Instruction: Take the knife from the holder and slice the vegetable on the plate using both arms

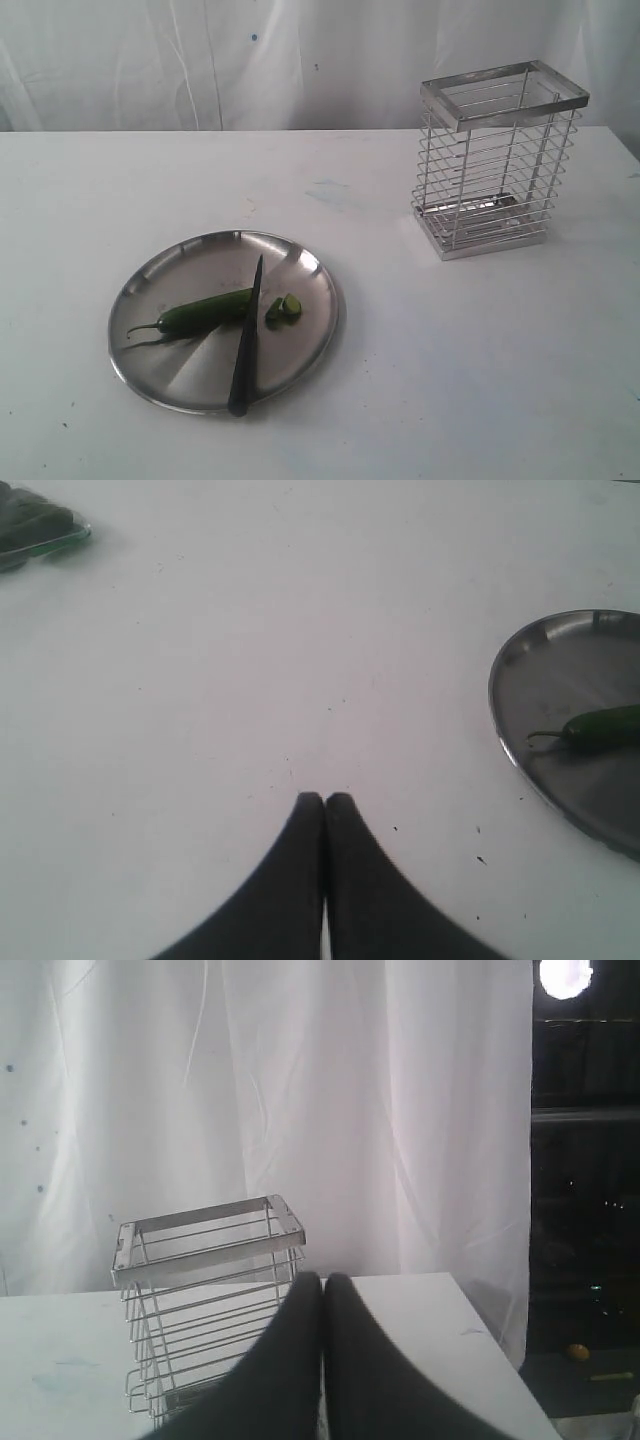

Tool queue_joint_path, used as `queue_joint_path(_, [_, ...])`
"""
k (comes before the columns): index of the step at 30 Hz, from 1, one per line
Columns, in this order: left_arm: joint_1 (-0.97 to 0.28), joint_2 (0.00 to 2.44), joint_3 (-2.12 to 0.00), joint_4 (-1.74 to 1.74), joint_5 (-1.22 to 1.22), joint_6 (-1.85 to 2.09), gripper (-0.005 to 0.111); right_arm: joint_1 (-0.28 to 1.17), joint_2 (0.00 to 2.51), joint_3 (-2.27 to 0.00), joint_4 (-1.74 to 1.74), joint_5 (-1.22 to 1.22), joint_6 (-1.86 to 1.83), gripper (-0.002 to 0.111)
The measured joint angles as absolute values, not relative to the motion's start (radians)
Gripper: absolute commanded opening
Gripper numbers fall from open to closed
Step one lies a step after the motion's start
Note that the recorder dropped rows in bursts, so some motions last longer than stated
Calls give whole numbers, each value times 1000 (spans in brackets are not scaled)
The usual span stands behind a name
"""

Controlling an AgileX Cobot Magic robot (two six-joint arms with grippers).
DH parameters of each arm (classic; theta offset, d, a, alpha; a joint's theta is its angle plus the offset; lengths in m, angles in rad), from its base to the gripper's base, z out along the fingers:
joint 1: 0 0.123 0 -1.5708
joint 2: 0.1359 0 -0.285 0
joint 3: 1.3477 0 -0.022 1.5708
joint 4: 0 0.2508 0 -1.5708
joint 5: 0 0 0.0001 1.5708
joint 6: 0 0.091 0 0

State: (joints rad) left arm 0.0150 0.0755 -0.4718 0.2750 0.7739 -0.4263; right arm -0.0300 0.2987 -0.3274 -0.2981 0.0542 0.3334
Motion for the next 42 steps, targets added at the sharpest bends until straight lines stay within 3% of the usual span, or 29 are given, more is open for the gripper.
queue_joint_path(12, [15, 75, -472, 275, 774, -426, 0, -51, 242, -313, -300, 38, 334, 0])
queue_joint_path(16, [15, 75, -472, 275, 774, -426, 0, -100, 156, -228, -263, -117, 290, 0])
queue_joint_path(21, [15, 75, -472, 275, 774, -426, 0, -159, 95, -28, 113, -376, -60, 0])
queue_joint_path(25, [15, 75, -472, 275, 774, -426, 0, -169, 7, -8, 338, -131, -258, 0])
queue_joint_path(26, [15, 75, -472, 277, 774, -426, 0, -169, 6, -8, 290, 107, -167, 0])
queue_joint_path(28, [15, 75, -472, 277, 774, -426, 0, -169, 6, 1, 128, 308, -27, 0])
queue_joint_path(31, [15, 75, -472, 277, 774, -426, 0, -169, 6, 3, -42, 317, 107, 0])
queue_joint_path(42, [15, 75, -472, 277, 774, -426, 0, -169, 6, 3, -21, 345, 132, 0])
